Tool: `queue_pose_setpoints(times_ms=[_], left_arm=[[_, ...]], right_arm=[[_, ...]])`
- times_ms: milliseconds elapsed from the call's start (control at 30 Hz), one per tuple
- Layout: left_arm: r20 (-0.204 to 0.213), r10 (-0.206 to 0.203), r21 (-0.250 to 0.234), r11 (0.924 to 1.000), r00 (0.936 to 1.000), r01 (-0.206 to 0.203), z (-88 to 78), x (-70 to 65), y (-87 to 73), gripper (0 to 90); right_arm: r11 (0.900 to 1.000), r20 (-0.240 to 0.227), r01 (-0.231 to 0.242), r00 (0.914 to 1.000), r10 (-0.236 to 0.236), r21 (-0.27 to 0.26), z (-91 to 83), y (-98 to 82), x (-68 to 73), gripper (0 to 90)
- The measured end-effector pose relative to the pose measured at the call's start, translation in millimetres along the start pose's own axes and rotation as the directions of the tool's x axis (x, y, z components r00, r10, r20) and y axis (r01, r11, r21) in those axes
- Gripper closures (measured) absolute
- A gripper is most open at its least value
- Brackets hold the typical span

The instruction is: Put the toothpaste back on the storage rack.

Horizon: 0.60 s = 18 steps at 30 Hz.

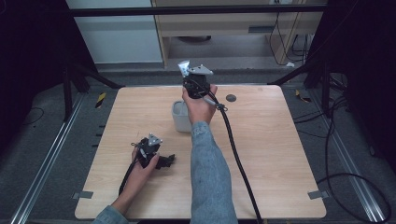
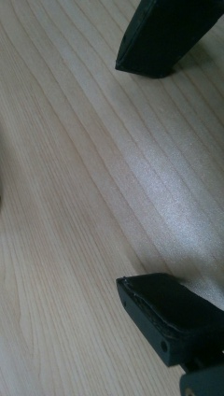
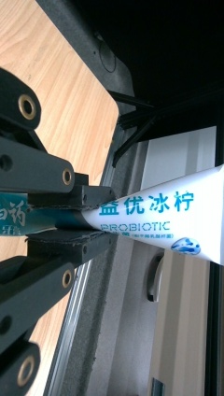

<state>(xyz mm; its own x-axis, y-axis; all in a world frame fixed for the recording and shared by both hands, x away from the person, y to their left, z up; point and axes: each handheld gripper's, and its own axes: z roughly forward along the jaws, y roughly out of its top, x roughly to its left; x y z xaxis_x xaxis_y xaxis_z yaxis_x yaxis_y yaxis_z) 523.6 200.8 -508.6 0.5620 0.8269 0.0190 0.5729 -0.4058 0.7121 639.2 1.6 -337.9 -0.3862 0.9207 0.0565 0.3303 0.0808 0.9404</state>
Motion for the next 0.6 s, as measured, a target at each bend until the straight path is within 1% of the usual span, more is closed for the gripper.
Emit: queue_pose_setpoints(times_ms=[233, 467, 600], left_arm=[[0.000, 0.000, 0.000, 1.0000, 1.0000, 0.000, 0.0, 0.0, 0.0, 0.0], [0.000, 0.000, 0.000, 1.0000, 1.0000, 0.000, 0.0, 0.0, 0.0, 0.0], [0.000, 0.000, 0.000, 1.0000, 1.0000, 0.000, 0.0, 0.0, 0.0, 0.0]], right_arm=[[1.000, 0.005, 0.007, 1.0000, -0.007, 0.022, 3.2, -5.4, -0.7, 79.6], [0.999, 0.004, 0.005, 1.0000, -0.005, 0.041, 2.9, -11.7, -2.9, 79.6], [0.998, 0.005, 0.029, 0.9996, -0.030, 0.061, 1.4, -13.1, -2.6, 79.6]])
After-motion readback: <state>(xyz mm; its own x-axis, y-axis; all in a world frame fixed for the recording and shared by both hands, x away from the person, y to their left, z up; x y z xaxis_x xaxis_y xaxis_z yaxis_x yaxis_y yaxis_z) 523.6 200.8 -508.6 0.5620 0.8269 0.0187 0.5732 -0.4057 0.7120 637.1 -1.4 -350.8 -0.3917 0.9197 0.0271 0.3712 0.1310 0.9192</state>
